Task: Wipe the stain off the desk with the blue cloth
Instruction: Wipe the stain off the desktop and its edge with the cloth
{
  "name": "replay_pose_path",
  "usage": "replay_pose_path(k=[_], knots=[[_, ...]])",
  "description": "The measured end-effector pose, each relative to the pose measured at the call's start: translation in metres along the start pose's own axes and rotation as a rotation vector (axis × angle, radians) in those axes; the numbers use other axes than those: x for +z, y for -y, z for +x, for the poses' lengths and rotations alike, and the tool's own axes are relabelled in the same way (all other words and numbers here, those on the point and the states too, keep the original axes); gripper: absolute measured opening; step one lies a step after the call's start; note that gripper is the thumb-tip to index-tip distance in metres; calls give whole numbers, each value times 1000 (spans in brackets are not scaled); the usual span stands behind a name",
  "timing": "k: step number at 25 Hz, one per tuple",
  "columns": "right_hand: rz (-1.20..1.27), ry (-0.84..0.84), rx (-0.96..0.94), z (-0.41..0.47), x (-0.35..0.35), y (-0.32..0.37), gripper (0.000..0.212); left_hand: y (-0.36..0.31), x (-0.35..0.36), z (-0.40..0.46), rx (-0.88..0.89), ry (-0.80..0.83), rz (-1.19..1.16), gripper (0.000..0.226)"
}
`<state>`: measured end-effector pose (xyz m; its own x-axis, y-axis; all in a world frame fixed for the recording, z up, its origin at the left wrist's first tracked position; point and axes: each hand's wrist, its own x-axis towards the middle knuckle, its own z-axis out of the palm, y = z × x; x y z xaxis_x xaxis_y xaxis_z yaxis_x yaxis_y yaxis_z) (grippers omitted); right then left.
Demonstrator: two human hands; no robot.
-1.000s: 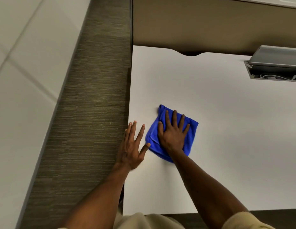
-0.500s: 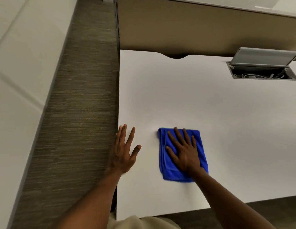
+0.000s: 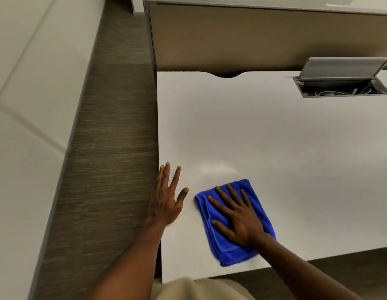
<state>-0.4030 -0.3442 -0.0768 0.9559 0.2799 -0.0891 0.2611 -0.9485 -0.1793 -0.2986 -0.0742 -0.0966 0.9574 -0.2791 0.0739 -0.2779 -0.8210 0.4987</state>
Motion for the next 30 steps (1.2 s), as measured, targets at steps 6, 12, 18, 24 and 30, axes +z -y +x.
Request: replay_pose_path(k=[6,12,18,24,30], knots=[[66,0,482,62,-22,-20,73,-2,0,-1,4,-17,24,70],[106,18,370,74,-8,35,78,-3,-1,-2,26,-9,51,70],[69,8,80,47,3,23,75,-3,1,-3,47,30,159,72],[90,10,104,114,-9,6,73,-2,1,-2,65,12,185,74],[73,12,170,168,-19,2,73,-2,4,0,99,27,168,72]])
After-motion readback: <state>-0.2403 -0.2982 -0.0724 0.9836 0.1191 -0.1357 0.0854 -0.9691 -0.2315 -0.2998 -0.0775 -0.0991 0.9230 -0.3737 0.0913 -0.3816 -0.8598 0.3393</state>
